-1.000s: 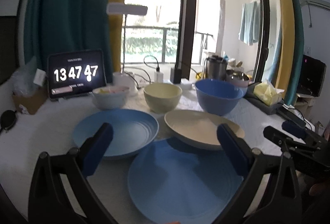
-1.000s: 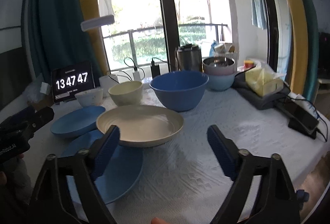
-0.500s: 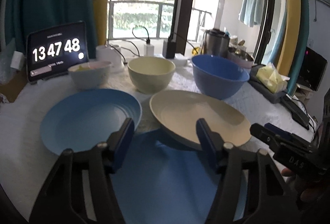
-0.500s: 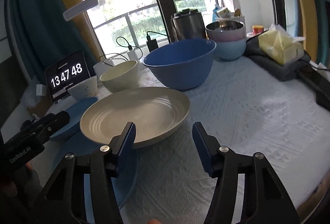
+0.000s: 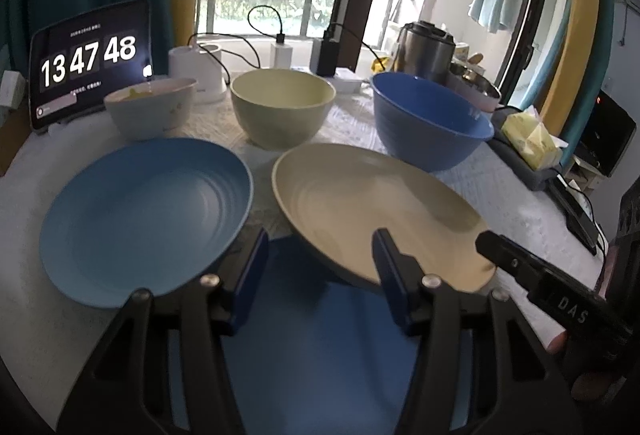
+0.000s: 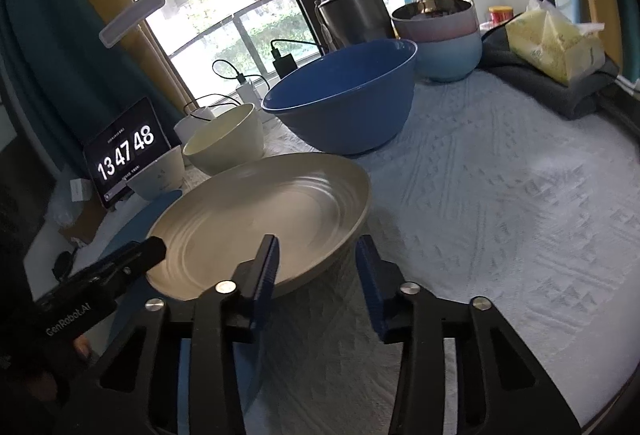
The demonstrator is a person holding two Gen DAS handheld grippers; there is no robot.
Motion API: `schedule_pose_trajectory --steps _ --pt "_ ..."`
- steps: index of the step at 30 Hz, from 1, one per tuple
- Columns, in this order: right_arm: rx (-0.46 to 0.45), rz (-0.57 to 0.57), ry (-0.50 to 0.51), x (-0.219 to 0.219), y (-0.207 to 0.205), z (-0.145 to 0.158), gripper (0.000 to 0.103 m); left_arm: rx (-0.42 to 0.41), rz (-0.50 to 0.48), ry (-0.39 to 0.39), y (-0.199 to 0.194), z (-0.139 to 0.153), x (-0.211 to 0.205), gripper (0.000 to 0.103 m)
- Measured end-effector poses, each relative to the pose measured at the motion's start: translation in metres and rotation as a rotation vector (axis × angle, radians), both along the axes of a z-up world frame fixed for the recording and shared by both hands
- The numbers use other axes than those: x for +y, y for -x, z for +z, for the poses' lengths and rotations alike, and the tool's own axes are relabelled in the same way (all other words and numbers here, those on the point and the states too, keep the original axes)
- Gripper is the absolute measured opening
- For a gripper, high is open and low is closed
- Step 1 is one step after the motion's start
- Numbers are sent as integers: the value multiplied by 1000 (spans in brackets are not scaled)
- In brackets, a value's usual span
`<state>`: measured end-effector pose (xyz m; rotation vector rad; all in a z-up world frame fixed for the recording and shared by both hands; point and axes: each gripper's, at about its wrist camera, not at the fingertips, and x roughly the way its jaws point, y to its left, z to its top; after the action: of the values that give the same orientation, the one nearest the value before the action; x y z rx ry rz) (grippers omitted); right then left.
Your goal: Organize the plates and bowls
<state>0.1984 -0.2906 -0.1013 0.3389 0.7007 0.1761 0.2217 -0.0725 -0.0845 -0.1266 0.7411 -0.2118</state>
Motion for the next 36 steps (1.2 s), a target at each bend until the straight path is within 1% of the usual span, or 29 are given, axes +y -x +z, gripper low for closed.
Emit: schedule_pose_trajectory --steps 3,5,7,11,17,19,20,21,22,23,25,27,30,33,36 --pt "0 -5 0 1 0 1 35 25 -10 12 -3 -1 -2 55" --pt "0 -9 -5 0 0 1 32 45 -23 16 -5 -2 -5 50" --pt "2 -12 -17 -1 1 1 29 48 -18 7 -5 -2 -6 49" --pt "2 -21 -17 -2 5 2 29 53 -26 6 -3 -1 -5 47" --pt "-3 -25 1 1 15 5 27 47 -33 5 6 2 -4 47" --pt "-6 -26 7 1 18 6 24 37 -38 9 9 5 -3 47" --pt "-8 -25 7 2 20 8 20 27 -50 14 12 7 -4 47" --pt "-20 -10 1 3 22 10 12 21 -63 11 15 10 -6 45" --pt "-24 1 1 5 24 12 11 16 -75 3 18 11 -9 42" --pt "-29 9 8 9 26 14 11 11 -87 -12 21 12 -14 42" --pt "-35 17 36 16 30 17 11 12 -80 -28 22 10 -15 42" --pt "-26 -7 31 13 29 15 11 16 -60 -24 20 7 -10 42" --pt "-26 -45 21 1 27 13 11 -2 -32 -38 18 10 -2 42" --pt "-14 -89 10 -10 22 10 11 -3 -24 -49 13 10 0 42" --pt "5 -105 -2 -18 13 4 11 8 -29 -54 6 7 -2 42"
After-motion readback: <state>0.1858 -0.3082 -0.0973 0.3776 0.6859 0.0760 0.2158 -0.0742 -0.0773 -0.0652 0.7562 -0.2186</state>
